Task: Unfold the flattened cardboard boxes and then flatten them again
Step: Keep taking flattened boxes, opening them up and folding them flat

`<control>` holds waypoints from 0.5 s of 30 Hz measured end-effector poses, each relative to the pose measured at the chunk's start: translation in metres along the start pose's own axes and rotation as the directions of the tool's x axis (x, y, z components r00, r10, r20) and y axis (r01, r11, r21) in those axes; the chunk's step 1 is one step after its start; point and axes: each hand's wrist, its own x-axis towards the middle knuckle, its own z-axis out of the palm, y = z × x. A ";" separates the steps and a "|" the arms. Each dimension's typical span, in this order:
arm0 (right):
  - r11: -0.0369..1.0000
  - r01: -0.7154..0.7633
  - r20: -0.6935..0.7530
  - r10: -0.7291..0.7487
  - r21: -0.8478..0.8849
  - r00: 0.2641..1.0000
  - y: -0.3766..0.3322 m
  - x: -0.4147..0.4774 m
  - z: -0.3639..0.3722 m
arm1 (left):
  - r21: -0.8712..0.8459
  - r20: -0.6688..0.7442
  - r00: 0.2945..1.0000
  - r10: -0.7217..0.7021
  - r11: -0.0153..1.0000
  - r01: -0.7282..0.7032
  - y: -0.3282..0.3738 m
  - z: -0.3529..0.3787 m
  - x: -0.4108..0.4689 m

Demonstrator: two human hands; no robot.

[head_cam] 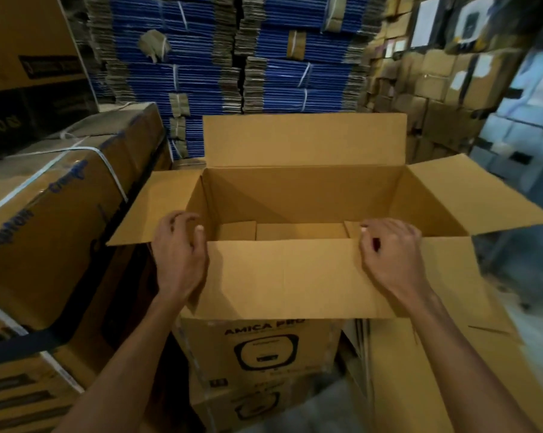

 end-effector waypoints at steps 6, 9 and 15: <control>0.923 -0.358 -0.047 0.367 0.140 0.929 0.080 -0.072 -0.032 | -0.469 -0.016 0.938 -0.345 0.831 0.298 -0.047 0.002 -0.058; 0.570 -0.467 0.038 0.606 0.676 0.795 0.100 -0.085 -0.034 | -0.722 0.437 0.764 -0.474 0.321 0.612 -0.051 0.005 -0.067; -0.082 -0.542 0.455 0.657 0.836 0.602 0.141 -0.103 -0.002 | -0.479 0.562 0.638 -0.526 0.423 0.770 -0.065 0.026 -0.077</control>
